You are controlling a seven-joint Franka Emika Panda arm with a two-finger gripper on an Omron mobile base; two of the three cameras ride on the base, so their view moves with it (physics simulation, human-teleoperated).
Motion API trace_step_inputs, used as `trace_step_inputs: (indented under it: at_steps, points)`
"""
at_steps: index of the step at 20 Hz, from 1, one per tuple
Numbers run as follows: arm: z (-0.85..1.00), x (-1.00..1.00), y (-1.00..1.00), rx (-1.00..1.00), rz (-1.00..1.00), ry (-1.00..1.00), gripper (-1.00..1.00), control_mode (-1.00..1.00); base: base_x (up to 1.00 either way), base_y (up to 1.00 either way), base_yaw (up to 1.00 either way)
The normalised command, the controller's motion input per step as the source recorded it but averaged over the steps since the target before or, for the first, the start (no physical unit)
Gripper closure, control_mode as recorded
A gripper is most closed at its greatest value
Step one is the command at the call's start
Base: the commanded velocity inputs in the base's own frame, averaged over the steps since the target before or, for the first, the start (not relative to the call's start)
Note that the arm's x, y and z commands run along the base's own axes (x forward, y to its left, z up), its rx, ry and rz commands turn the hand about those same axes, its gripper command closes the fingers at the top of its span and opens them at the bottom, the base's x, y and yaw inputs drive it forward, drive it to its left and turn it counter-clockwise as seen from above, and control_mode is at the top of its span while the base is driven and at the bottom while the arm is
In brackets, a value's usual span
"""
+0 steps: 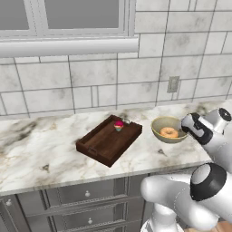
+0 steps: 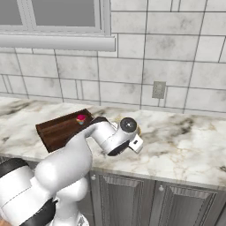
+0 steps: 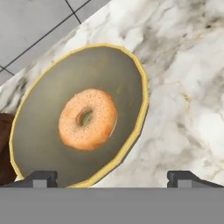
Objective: Place the bowl with donut and the cupcake onto the tray.
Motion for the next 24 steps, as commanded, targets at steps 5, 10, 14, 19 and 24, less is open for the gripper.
trace_step_inputs:
  at_steps: [5, 10, 14, 19, 24]
  points:
    - [-0.43, 0.27, -0.05, 0.0, 0.0, 0.1, -1.0, -1.0, 0.0, 0.0, 0.0]
    - [-0.33, 0.31, -0.06, 0.0, 0.0, 0.08, -1.0, -1.0, 0.0, 0.0, 0.0]
    - [-0.22, 0.39, -0.06, 0.01, 0.0, 0.06, -1.0, -1.0, 0.0, 0.0, 0.0]
    - [-0.13, 0.41, -0.04, 0.01, 0.0, 0.06, 1.0, -1.0, 0.0, 0.0, 0.0]
    - [0.04, 0.01, -0.04, 0.02, 0.0, 0.0, 1.0, -1.0, 0.0, 0.0, 0.0]
